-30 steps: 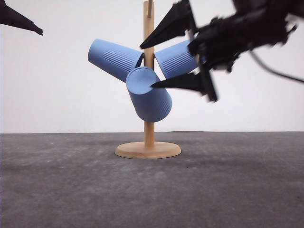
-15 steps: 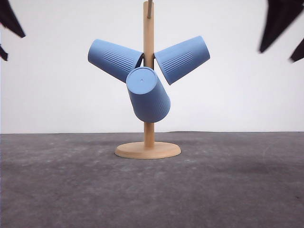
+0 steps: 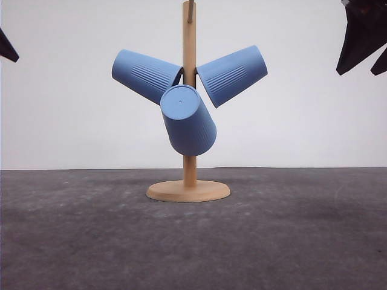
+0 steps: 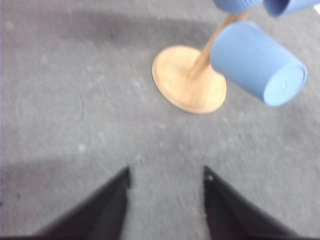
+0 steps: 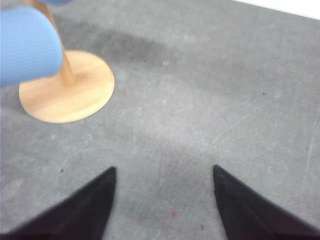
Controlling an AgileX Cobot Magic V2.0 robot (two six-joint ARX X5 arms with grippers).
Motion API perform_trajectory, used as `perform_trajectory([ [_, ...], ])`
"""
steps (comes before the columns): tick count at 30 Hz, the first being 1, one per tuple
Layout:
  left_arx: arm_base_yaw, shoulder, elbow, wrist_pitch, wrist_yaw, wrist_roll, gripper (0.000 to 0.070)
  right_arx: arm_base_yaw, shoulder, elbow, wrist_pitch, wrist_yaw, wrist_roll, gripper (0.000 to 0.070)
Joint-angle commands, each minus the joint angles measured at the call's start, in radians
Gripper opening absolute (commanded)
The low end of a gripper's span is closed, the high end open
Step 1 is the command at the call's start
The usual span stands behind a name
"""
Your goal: Place three cups
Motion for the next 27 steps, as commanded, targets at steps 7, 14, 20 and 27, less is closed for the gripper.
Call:
perform_trajectory([
  [7,0.000,0.006,0.012,-0.006,0.004,0.001,0.0000,0.003,0.004,0.006,0.021,0.007,-0.025,0.0037],
  [14,-0.009,0.001,0.009,-0.006,0.004,0.005,0.0000,0.003,0.004,0.006,0.021,0.007,-0.025,0.0037],
  [20,-0.005,-0.179,-0.222,0.291,-0.119,0.082,0.0000,0.004,0.004,0.006,0.021,0.007,-0.025,0.0037],
  [27,0.010,-0.589,-0.615,0.520,-0.328,0.081,0.0000,0.003,0.004,0.006,0.021,0.007,-0.025,0.0037],
])
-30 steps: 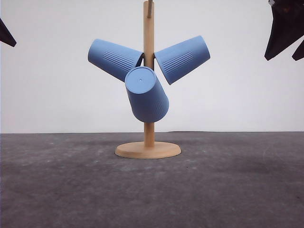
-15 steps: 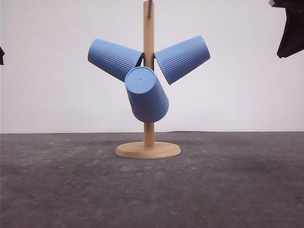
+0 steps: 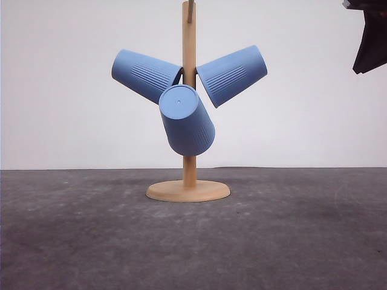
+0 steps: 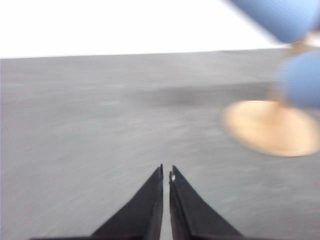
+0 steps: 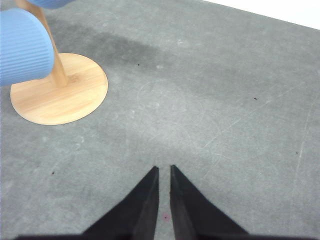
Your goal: Place three cups
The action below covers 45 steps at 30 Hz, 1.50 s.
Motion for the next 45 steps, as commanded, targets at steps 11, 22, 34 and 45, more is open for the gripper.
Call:
perform_trajectory([
  [11,0.016,-0.291,-0.187,-0.053,-0.124,-0.017,0.0000,0.004,0.003,0.006,0.011,0.000,-0.005,0.0037],
  [22,0.016,-0.290,-0.187,-0.048,-0.125,-0.017,0.0000,0.004,0.003,0.006,0.011,0.000,-0.005,0.0037],
  [34,0.016,-0.290,-0.187,-0.048,-0.125,-0.017,0.0000,-0.156,-0.357,-0.408,0.250,-0.024,-0.020,0.0037],
  [45,0.016,-0.290,-0.187,-0.046,-0.126,-0.017,0.0000,-0.283,-0.880,-0.728,0.216,0.002,0.075,0.0037],
])
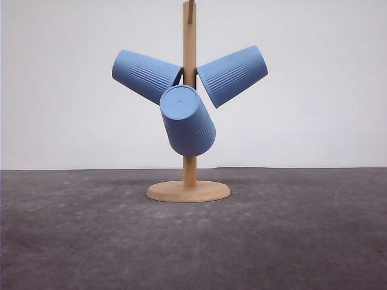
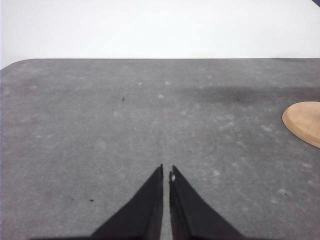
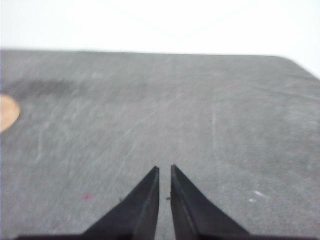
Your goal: Place three cups
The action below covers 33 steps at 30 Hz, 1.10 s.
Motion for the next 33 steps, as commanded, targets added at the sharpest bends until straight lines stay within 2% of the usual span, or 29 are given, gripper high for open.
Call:
perform_trajectory([
  [1,-0.002,0.000,-0.020,0.010,0.001,-0.003,0.0000,-0.002,0.002,-0.004,-0.012,0.003,0.022,0.0037],
  [8,-0.002,0.000,-0.020,0.011,0.001,-0.003,0.0000,-0.001,0.003,-0.004,-0.009,-0.004,0.046,0.0037],
  [33,-0.002,0.000,-0.020,0.011,0.001,-0.003,0.0000,-0.002,0.002,-0.004,-0.007,-0.001,0.045,0.0037],
])
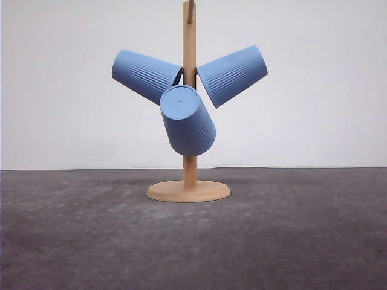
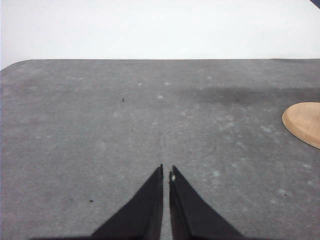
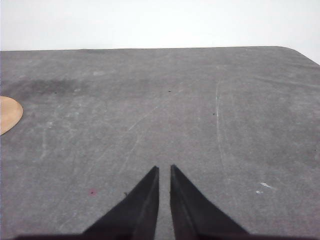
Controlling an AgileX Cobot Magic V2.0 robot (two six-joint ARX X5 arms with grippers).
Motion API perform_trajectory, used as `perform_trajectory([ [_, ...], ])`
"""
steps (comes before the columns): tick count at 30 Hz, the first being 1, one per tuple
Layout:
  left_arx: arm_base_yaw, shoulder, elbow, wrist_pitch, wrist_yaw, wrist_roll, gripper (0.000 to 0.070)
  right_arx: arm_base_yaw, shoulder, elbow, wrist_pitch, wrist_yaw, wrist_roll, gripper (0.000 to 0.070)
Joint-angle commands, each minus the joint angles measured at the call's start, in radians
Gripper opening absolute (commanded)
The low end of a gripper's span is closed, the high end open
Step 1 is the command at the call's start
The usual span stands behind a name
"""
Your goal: Place three cups
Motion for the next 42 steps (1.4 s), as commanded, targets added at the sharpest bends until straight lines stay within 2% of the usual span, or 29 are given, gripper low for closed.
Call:
perform_trajectory([
  [1,-0.002,0.000,-0.020,0.010,0.001,-0.003,0.0000,-0.001,-0.002,-0.004,0.008,0.001,0.011,0.0037],
  [42,-0.002,0.000,-0.020,0.010,0.001,-0.003,0.0000,-0.001,-0.002,-0.004,0.008,0.001,0.011,0.0037],
])
